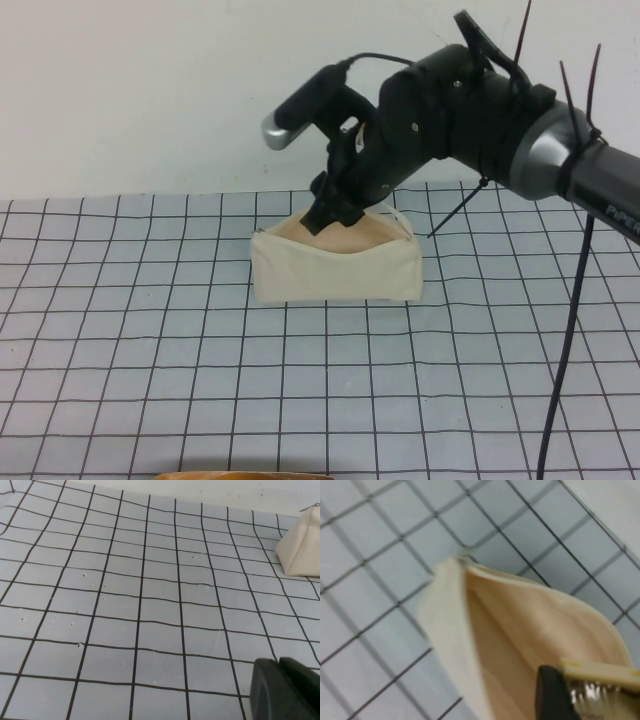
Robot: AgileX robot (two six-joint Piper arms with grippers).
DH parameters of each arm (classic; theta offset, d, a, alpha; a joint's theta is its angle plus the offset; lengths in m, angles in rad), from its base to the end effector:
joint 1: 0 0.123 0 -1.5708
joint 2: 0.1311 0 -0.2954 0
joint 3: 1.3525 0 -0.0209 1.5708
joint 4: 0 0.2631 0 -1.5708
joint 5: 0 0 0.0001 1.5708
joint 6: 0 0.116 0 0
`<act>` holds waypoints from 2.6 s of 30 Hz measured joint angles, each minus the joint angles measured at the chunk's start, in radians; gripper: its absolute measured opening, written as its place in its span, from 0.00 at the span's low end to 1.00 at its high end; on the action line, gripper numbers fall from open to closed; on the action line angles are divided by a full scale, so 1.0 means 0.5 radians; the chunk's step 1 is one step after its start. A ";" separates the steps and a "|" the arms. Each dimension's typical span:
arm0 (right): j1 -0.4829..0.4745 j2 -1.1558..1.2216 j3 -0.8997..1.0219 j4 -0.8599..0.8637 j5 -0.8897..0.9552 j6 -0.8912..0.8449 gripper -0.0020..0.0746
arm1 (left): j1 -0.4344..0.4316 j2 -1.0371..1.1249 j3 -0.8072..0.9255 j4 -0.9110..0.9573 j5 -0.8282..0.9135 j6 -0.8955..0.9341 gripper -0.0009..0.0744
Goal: Put eraser into pencil case
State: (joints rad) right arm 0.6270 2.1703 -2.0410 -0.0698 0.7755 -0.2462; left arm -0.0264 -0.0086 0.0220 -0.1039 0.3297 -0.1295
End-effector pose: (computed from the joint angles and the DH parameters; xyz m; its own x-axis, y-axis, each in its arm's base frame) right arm 0.4407 0.3123 0.2683 -0.4013 -0.6506 -0.6447 -0.7068 0.6677 -0.2339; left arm 0.0797 -0.0060 0.1701 -0.2582 -0.2190 -0.9409 0.0006 0.9739 -0.2268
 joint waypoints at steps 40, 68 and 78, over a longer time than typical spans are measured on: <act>0.059 -2.199 1.724 0.250 -0.055 -0.054 0.03 | 0.000 0.000 0.000 0.000 0.000 0.000 0.01; -0.878 -4.075 4.104 0.261 -1.484 0.111 0.02 | 0.000 0.000 0.000 0.000 0.001 0.000 0.01; -1.207 -4.359 4.136 0.224 -0.911 0.184 0.02 | 0.000 0.000 0.000 0.000 0.001 0.000 0.01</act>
State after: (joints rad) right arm 0.0235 -0.0093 0.0272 0.0421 0.3201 -0.1541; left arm -0.0264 -0.0086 0.0220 -0.1039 0.3301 -0.1295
